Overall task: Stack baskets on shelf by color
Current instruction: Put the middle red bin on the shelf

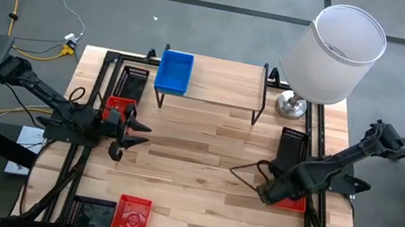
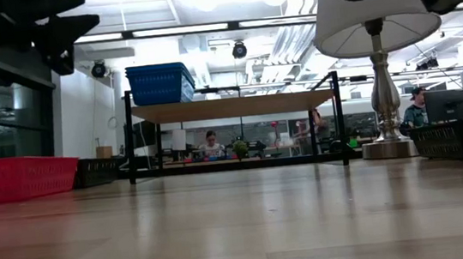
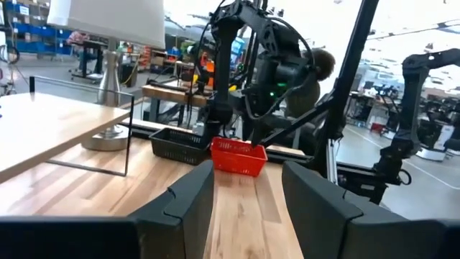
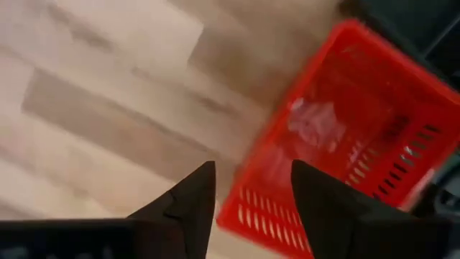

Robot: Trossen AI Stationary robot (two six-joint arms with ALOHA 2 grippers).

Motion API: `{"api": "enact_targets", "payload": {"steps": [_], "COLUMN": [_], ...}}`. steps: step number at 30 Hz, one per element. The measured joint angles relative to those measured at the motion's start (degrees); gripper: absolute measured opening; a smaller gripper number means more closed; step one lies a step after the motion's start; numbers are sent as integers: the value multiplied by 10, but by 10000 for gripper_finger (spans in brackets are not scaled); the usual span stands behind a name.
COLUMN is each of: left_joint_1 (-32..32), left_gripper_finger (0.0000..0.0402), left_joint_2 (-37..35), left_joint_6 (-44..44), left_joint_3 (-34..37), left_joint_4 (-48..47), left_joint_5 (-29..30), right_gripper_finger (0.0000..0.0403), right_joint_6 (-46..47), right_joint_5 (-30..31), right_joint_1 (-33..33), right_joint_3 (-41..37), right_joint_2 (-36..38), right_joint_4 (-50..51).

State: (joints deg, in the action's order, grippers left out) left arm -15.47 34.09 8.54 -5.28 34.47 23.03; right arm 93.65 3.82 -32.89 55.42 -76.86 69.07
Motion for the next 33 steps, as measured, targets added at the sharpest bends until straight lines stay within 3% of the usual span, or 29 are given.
{"api": "enact_targets", "payload": {"steps": [7,18,28,33], "left_joint_1": [0,0,0,0], "left_gripper_finger": [156,156,156,156], "left_joint_2": [0,0,0,0], "left_joint_6": [-2,-2,-2,-2], "left_joint_3": [0,0,0,0], "left_joint_4": [0,-3,-4,-4], "left_joint_5": [1,1,1,1], "right_gripper_finger": [151,139,136,94], "right_joint_6": [83,141,146,145], "right_joint_5": [64,56,55,46], "right_joint_1": [-4,-4,-4,-4], "right_joint_3": [0,0,0,0], "right_joint_2": [-58,-162,-209,-214], "right_joint_4": [16,29,8,7]}}
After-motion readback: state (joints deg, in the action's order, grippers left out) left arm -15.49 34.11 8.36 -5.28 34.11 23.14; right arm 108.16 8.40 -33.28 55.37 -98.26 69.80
